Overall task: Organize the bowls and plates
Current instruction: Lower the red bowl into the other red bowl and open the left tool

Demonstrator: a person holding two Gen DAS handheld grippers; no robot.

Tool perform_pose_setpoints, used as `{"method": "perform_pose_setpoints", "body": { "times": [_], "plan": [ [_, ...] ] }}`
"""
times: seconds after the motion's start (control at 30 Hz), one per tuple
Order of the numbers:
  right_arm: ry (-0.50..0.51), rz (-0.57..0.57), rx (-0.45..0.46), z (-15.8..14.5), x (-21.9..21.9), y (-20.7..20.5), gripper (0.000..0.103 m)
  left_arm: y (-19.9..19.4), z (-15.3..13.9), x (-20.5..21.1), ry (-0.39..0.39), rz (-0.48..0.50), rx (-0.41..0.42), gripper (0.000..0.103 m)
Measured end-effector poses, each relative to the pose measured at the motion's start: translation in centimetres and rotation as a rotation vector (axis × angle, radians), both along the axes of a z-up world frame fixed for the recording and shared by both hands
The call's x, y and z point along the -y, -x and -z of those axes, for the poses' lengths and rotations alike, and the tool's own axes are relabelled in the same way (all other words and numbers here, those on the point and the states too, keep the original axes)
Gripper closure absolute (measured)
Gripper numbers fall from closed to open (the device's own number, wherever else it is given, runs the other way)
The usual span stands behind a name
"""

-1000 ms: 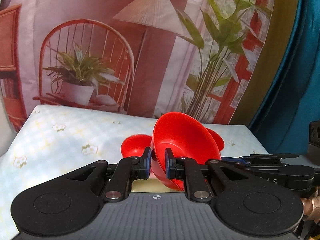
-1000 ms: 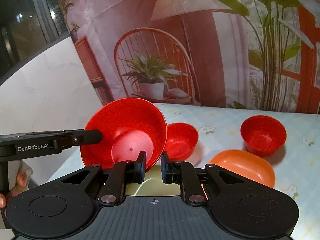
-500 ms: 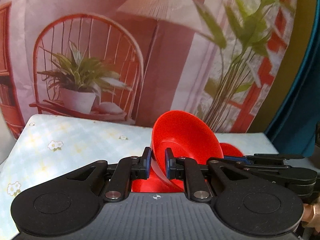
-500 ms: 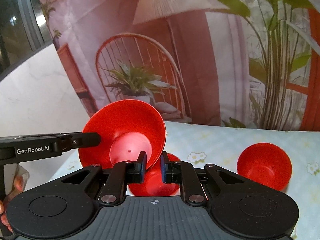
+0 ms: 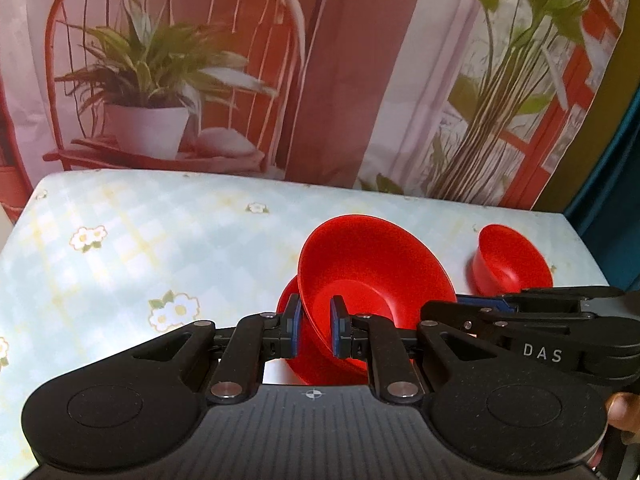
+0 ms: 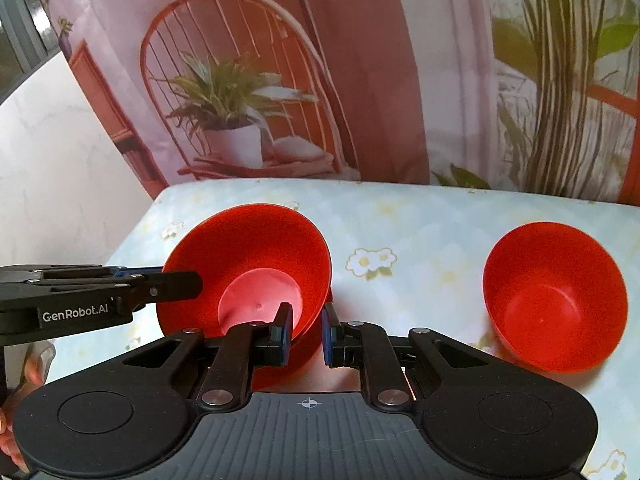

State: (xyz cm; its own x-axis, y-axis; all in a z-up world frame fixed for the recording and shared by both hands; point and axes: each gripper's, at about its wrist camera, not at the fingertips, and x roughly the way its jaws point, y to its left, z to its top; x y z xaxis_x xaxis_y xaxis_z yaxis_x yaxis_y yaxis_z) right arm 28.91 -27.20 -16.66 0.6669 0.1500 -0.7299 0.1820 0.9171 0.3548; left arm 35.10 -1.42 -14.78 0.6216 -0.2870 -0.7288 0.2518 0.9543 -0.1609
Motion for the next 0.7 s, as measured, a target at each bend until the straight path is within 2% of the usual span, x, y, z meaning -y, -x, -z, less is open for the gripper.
{"method": "perform_pose_setpoints", "body": {
  "times": [0.3, 0.5, 0.53, 0.6, 0.7],
  "plan": [
    [-0.006, -0.025, -0.015, 0.7, 0.2, -0.6, 0.088, -0.9, 0.7, 0.0, -0.015, -0.03, -0.009, 0.087],
    [0.002, -0.015, -0.02, 0.7, 0.5, -0.3, 0.085, -0.9, 0.4, -0.5, -0.027, -0.069, 0.015, 0.081],
    [0.002, -0.012, -0.015, 0.6, 0.6, -0.2, 0.084, -0.9, 0.1, -0.5, -0.031, -0.074, 0.024, 0.08],
    [0.008, -0.002, -0.003, 0.4, 0.9, 0.1, 0.083, -0.7, -0.5, -0.4, -0.04, -0.083, 0.048, 0.064],
    [0.023, 0.011, 0.021, 0.0, 1.4, 0.6, 0.081, -0.3, -1.6, 0.0, -0.044, -0.08, 0.095, 0.057]
  ]
}}
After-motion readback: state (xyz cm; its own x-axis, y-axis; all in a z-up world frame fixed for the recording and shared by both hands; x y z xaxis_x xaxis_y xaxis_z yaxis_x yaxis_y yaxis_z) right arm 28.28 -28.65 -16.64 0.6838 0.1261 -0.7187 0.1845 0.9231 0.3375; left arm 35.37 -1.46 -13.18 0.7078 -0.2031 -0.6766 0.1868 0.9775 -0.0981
